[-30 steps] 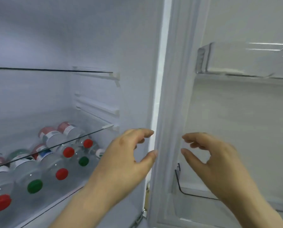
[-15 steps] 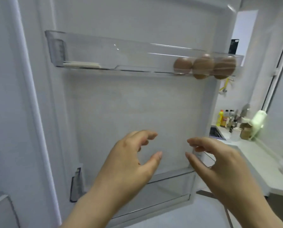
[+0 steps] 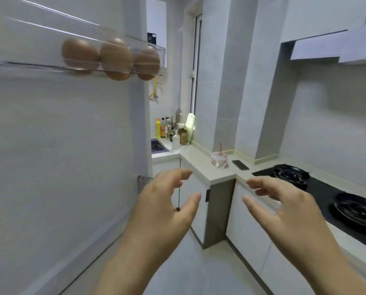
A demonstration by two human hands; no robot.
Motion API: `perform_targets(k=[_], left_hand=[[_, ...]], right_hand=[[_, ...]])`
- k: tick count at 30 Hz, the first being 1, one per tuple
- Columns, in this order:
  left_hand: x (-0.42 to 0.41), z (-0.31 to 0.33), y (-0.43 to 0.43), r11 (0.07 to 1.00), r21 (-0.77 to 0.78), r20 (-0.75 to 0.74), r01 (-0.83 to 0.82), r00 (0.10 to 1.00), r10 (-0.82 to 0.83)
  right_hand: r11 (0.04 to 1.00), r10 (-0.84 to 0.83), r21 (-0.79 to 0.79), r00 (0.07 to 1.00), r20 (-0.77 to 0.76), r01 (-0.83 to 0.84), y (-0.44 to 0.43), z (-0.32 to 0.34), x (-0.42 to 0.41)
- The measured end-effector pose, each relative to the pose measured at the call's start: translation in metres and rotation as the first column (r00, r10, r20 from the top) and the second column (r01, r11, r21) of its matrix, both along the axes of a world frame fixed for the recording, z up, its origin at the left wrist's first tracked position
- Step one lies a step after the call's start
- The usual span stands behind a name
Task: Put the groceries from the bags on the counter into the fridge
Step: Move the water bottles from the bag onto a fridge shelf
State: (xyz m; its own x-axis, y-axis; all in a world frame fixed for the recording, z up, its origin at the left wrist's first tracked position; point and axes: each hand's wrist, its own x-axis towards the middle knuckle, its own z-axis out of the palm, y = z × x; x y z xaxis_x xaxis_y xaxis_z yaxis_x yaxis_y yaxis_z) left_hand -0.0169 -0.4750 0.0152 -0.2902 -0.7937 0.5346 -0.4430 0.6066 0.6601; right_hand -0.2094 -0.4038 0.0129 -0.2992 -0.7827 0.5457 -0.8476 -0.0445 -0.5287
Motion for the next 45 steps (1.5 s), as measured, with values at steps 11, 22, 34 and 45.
perform_targets(k=[11, 22, 34, 45], left_hand=[[-0.123, -0.02, 0.046, 0.851, 0.055, 0.006, 0.523, 0.852, -0.524], [-0.271, -0.021, 0.134, 0.649, 0.05, -0.033, 0.759, 0.651, -0.758], [-0.404, -0.043, 0.158, 0.529, 0.105, -0.032, 0.842, 0.534, -0.845], [-0.549, -0.057, 0.102, 0.374, 0.163, -0.029, 0.913, 0.383, -0.923]], right_hand=[[0.858, -0.513, 0.056, 0.851, 0.111, 0.51, 0.135, -0.019, -0.06], [0.675, -0.735, 0.051, 0.665, 0.133, 0.736, 0.244, -0.021, -0.157], [0.563, -0.822, 0.095, 0.545, 0.166, 0.821, 0.279, -0.048, -0.262], [0.388, -0.918, 0.187, 0.361, 0.165, 0.902, 0.238, -0.059, -0.374]])
